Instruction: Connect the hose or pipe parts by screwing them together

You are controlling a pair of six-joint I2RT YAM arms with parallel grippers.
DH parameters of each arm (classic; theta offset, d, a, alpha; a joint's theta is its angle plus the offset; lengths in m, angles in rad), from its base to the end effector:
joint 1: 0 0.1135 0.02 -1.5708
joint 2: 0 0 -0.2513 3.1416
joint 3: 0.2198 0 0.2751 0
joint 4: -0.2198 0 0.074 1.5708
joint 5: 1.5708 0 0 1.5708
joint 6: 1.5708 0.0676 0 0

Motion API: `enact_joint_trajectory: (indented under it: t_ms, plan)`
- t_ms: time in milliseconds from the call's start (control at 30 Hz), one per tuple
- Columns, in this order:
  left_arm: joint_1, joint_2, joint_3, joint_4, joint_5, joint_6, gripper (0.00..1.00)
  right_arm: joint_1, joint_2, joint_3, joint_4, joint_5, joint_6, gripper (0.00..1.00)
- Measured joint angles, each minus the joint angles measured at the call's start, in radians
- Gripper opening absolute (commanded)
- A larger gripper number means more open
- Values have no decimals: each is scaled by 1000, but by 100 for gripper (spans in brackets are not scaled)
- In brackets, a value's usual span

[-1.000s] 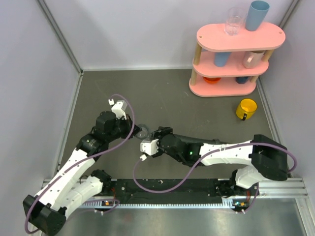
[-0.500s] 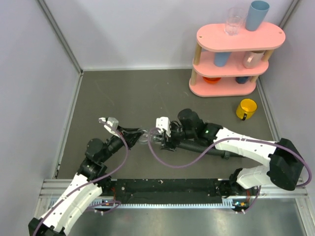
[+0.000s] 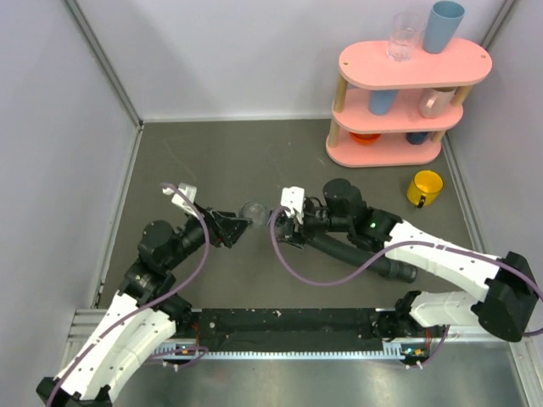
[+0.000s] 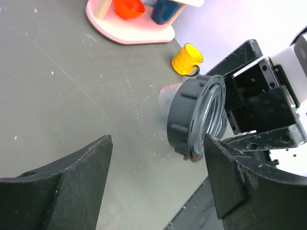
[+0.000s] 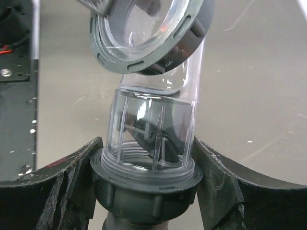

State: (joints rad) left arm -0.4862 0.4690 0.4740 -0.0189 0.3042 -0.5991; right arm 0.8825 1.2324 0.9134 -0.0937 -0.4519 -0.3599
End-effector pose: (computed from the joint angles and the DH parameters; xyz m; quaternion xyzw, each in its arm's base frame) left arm 0.1696 -0.1125 0.2865 0.0665 0.7087 -0.4508 0.5387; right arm 0.1893 0.2766 0.2692 -0.5744 0.5920 0.3189 0.4668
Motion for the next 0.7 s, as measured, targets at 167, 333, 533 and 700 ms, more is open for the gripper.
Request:
enact_joint_trajectory:
  t_ms: [167, 333, 533, 700]
  plan:
    - [0, 56, 212, -257, -48, -55, 81, 35, -51, -37, 55, 171, -108, 0]
    - [0, 145, 383, -425, -63, -119, 78, 134, -56, -130, 171, 391, -243, 0]
    - [0, 303, 530, -591, -80, -144, 78, 244, -51, -206, 290, 592, -383, 0]
    - [0, 383, 544, -662, -85, -140, 74, 302, -29, -220, 373, 692, -465, 0]
